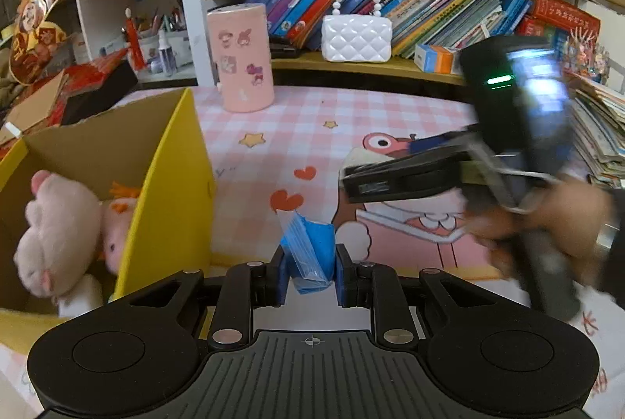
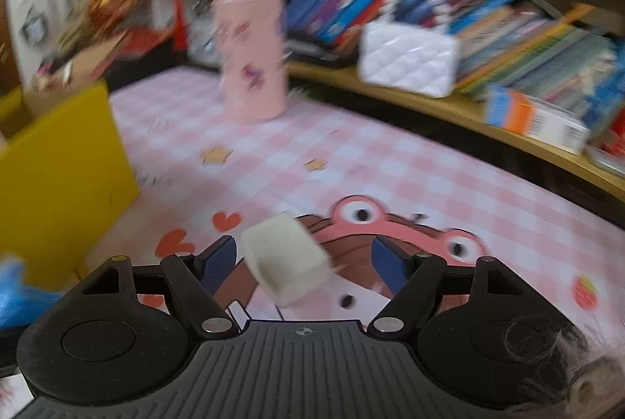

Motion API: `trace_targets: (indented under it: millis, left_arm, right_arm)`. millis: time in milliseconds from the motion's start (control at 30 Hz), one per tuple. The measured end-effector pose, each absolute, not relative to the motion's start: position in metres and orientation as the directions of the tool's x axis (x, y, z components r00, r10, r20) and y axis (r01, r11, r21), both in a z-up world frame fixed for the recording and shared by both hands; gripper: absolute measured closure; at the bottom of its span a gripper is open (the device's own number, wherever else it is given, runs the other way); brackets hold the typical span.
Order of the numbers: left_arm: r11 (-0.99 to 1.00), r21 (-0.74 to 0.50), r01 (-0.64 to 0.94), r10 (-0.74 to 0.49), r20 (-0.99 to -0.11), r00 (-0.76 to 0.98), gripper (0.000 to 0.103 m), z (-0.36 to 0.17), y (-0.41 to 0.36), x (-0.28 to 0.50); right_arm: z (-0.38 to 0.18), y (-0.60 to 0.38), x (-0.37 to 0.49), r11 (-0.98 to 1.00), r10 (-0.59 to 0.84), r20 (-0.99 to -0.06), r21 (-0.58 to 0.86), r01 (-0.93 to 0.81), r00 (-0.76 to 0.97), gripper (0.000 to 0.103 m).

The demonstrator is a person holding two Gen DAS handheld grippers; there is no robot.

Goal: Organize objects
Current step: 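Grasp the blue item with the left tool while the right tool grasps the white block, then carry the blue item and white block over the yellow box with both tools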

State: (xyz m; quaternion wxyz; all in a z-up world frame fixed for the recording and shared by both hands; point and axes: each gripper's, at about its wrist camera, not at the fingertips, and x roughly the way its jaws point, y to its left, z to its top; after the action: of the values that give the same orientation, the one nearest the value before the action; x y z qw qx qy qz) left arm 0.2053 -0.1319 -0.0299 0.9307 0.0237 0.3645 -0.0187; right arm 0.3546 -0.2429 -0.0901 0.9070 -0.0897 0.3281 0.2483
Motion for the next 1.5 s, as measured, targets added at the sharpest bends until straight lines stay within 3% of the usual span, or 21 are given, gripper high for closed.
trace_targets:
  millis: [67, 233, 400, 933, 1167, 1500]
  left_arm:
    - [0.998, 0.017, 0.056, -0.029, -0.675, 0.737, 0.082, -0.028, -0.130, 0.199]
    - [0.997, -0.014, 0.073, -0.063, -0.680, 0.730, 0.082, -0.029, -0.125, 0.192]
    - [0.995, -0.018, 0.093, -0.081, -0.667, 0.741, 0.082, -0.025, -0.123, 0.186]
    - [0.969, -0.071, 0.236, -0.226, -0.639, 0.735, 0.082, -0.023, -0.103, 0.146]
    - [0.975, -0.068, 0.213, -0.206, -0.645, 0.736, 0.082, -0.023, -0.071, 0.124]
    - [0.987, -0.073, 0.141, -0.154, -0.673, 0.723, 0.082, -0.023, -0.007, 0.083]
  right_arm:
    - [-0.100, -0.235, 0.363, 0.849, 0.398, -0.669, 0.009, -0.528, 0.628, 0.032]
    - [-0.105, -0.233, 0.364, 0.871, 0.365, -0.667, 0.000, -0.491, 0.649, 0.057]
    - [-0.092, -0.247, 0.351, 0.905, 0.346, -0.675, 0.055, -0.423, 0.651, 0.065]
    - [-0.037, -0.292, 0.213, 0.975, 0.223, -0.662, 0.154, -0.160, 0.716, 0.067]
    - [-0.039, -0.273, 0.151, 0.977, 0.191, -0.713, 0.202, -0.063, 0.674, 0.067]
    - [-0.047, -0.209, 0.092, 0.976, 0.208, -0.749, 0.204, -0.080, 0.629, 0.067]
